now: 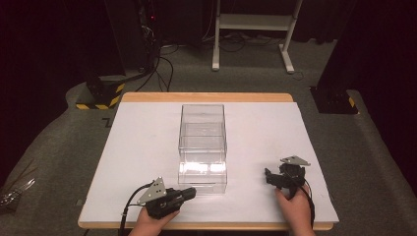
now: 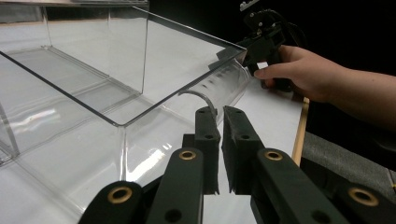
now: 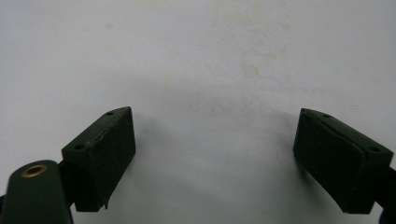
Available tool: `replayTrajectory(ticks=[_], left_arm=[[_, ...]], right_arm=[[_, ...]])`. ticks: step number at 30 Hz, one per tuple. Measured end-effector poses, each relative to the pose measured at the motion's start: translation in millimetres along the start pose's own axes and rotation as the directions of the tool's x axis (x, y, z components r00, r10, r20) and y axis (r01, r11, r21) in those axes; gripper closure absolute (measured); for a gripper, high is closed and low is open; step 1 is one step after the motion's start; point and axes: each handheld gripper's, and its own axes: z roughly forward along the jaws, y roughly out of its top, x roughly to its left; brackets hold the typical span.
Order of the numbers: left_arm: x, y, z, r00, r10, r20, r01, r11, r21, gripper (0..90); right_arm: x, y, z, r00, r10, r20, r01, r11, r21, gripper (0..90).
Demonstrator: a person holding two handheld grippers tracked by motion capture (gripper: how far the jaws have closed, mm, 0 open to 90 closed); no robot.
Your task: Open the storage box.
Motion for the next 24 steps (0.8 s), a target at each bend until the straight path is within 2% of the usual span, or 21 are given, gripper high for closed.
replayTrajectory(ticks=[14,19,24], left_arm=[[-3.4,-1.7,-1.9,1.0,0.003,0.005,-0.004,0.9999,0.017,84.6],[-4.2,-0.6,-3.2,0.9999,0.011,-0.007,-0.011,0.9996,0.024,83.9],[-2.9,2.8,-9.8,0.9996,0.002,-0.027,-0.002,1.0,0.001,80.7]], right_arm=[[-0.1,0.0,-0.1,1.0,0.0,-0.001,0.0,1.0,0.0,13.1],[-0.1,0.0,-0.1,1.0,-0.001,-0.001,0.001,1.0,0.0,13.1],[-0.1,0.0,-0.1,1.0,-0.001,-0.001,0.001,1.0,0.0,13.1]])
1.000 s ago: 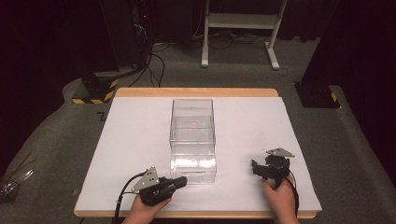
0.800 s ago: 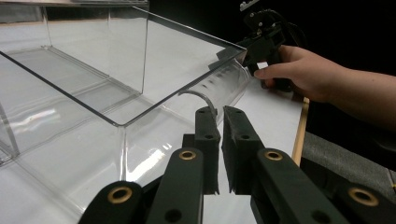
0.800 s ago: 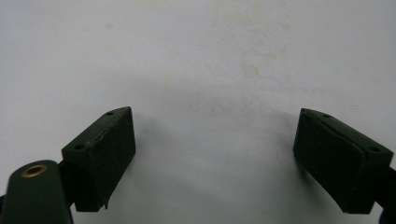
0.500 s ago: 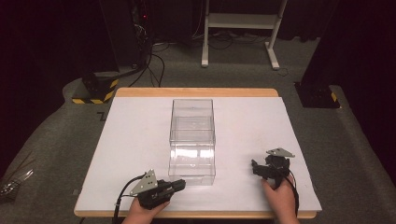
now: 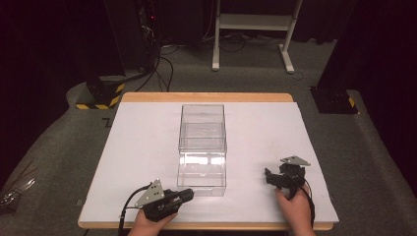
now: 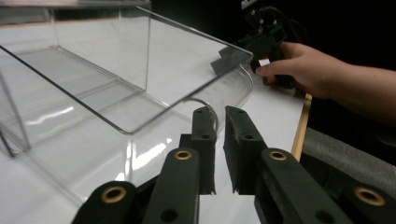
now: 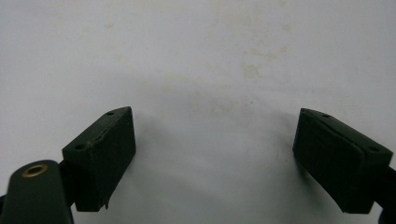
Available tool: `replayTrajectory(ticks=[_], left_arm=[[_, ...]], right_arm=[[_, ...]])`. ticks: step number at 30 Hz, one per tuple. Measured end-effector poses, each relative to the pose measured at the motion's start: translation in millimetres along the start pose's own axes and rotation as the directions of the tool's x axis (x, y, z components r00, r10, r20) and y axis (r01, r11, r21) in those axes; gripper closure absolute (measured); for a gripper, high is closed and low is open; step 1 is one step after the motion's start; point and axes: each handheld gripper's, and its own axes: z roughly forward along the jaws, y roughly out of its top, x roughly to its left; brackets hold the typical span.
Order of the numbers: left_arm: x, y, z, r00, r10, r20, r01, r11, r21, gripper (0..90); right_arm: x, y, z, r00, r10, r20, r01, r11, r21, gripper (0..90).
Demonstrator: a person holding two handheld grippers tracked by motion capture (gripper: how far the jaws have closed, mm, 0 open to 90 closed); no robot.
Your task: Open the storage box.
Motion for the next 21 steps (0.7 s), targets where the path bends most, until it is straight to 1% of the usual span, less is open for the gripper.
replayTrajectory(ticks=[4,7,9,13,17,21], left_arm=[[2.5,3.2,-9.2,0.9999,-0.009,-0.01,0.008,0.9996,-0.029,79.1],[2.5,8.4,-15.9,0.9998,-0.008,-0.021,0.006,0.9979,-0.064,78.1],[3.2,11.9,-19.1,0.9994,-0.002,-0.035,0.0,0.9965,-0.084,77.3],[7.1,17.4,-23.0,0.9975,-0.013,-0.069,0.005,0.994,-0.109,74.3],[14.1,21.0,-28.0,0.9923,-0.014,-0.123,0.0,0.9928,-0.12,71.6],[23.1,24.0,-37.0,0.9846,-0.041,-0.17,0.016,0.9891,-0.146,68.4]], right_arm=[[0.0,0.0,0.1,1.0,0.001,0.0,-0.001,1.0,-0.001,13.1],[-0.1,0.1,0.0,1.0,0.0,0.0,0.0,1.0,0.001,13.1],[0.0,0.0,0.1,1.0,0.001,0.0,-0.001,1.0,-0.001,13.1],[0.0,0.0,0.1,1.0,0.0,0.001,0.0,1.0,-0.001,13.1],[0.0,0.0,0.1,1.0,0.0,0.0,0.0,1.0,-0.001,13.1],[0.0,0.0,0.1,1.0,0.001,0.0,-0.001,1.0,-0.001,13.1]])
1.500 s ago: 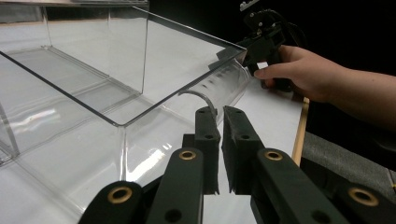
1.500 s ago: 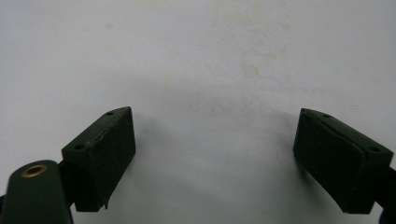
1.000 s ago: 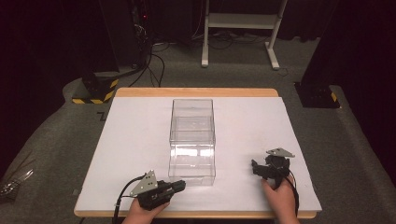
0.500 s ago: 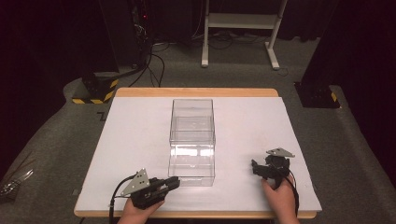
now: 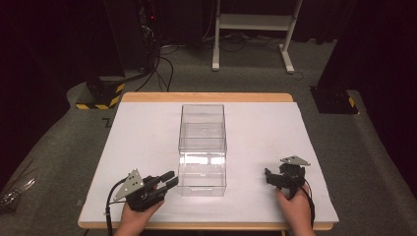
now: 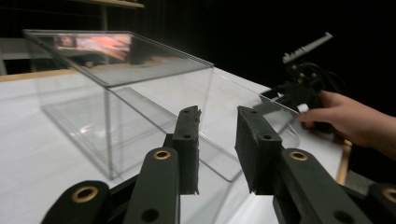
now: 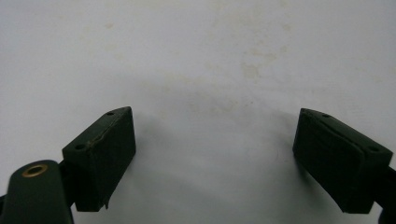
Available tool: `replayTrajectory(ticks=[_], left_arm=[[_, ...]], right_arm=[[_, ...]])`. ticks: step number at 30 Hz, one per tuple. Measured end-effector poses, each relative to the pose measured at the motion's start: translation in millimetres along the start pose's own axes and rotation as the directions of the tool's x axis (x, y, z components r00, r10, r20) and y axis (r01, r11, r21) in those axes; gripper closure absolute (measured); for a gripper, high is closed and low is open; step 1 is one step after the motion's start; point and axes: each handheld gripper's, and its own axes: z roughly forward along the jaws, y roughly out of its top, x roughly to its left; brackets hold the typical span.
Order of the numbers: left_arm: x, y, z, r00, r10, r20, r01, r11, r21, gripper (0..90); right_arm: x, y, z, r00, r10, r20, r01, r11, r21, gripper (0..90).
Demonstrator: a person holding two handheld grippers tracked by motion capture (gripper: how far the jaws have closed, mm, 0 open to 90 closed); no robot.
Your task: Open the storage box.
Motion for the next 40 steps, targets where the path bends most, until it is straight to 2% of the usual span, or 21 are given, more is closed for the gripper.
replayTrajectory(ticks=[4,8,13,15,16,17,20,21,24,26,28,29,30,32,35,38,40], left_arm=[[10.6,3.2,-8.2,0.9982,0.002,-0.059,-0.002,0.9999,-0.013,65.8],[26.6,2.3,-16.5,0.9909,-0.006,-0.135,0.006,1.0,0.0,61.1],[47.8,-3.0,-26.5,0.973,-0.01,-0.23,0.017,0.9994,0.029,57.9],[56.9,-6.0,-30.4,0.9636,-0.017,-0.267,0.029,0.9988,0.041,56.2],[61.5,-7.7,-31.8,0.9572,-0.015,-0.289,0.032,0.9981,0.053,55.4],[66.9,-10.5,-33.1,0.9482,-0.013,-0.318,0.038,0.9966,0.073,54.3],[78.4,-18.8,-33.8,0.9158,0.029,-0.401,0.035,0.988,0.151,51.3],[82.1,-21.5,-33.1,0.9041,0.041,-0.425,0.042,0.982,0.184,50.1],[91.7,-29.4,-30.5,0.8778,0.059,-0.475,0.078,0.9612,0.265,47.0],[95.4,-33.8,-27.4,0.8673,0.07,-0.493,0.101,0.9449,0.312,44.7],[98.2,-38.7,-23.8,0.8619,0.071,-0.502,0.126,0.929,0.348,42.3],[99.1,-39.7,-21.8,0.8616,0.064,-0.504,0.145,0.9199,0.364,41.8],[99.9,-39.3,-20.9,0.8623,0.076,-0.501,0.139,0.9147,0.379,40.9],[99.0,-39.8,-19.7,0.8637,0.075,-0.498,0.138,0.9158,0.377,39.4],[100.0,-40.6,-16.7,0.8674,0.084,-0.49,0.146,0.9,0.411,36.7],[100.0,-40.9,-14.0,0.8679,0.093,-0.488,0.15,0.8871,0.437,35.3],[99.5,-41.2,-13.3,0.8664,0.098,-0.49,0.148,0.8866,0.438,34.9]], right_arm=[[0.0,0.0,0.0,1.0,0.0,0.0,0.0,1.0,0.0,13.1],[-0.1,0.0,0.0,1.0,0.0,0.0,0.0,1.0,0.0,13.1],[-0.1,0.0,-0.1,1.0,0.0,0.0,0.0,1.0,0.002,13.1],[-0.2,0.0,-0.1,1.0,-0.001,-0.001,0.001,1.0,0.001,13.1],[-0.2,0.0,-0.1,1.0,-0.001,0.0,0.001,1.0,0.002,13.1],[-0.3,0.0,0.0,1.0,-0.003,-0.001,0.003,1.0,0.001,13.1],[-0.1,0.1,0.0,1.0,-0.001,-0.001,0.001,1.0,0.002,13.1],[-0.2,0.1,0.0,1.0,-0.001,-0.001,0.001,1.0,0.002,13.1],[-0.3,0.1,0.0,1.0,0.0,-0.002,0.0,1.0,0.001,13.1],[-0.3,0.1,0.0,1.0,0.0,-0.002,0.0,1.0,0.001,13.1],[-0.3,0.1,0.0,1.0,0.0,-0.002,0.0,1.0,0.001,13.1],[-0.3,0.1,0.0,1.0,0.0,-0.002,0.0,1.0,0.001,13.1],[-0.3,0.0,0.0,1.0,0.0,-0.002,0.0,1.0,0.001,13.1],[-0.3,0.1,0.0,1.0,0.0,-0.002,0.0,1.0,0.001,13.1],[-0.2,0.0,0.0,1.0,0.0,-0.002,0.0,1.0,0.001,13.1],[-0.3,0.0,0.0,1.0,-0.001,-0.002,0.001,1.0,0.001,13.1],[-0.3,0.0,0.0,1.0,0.0,-0.002,0.0,1.0,0.001,13.1]])
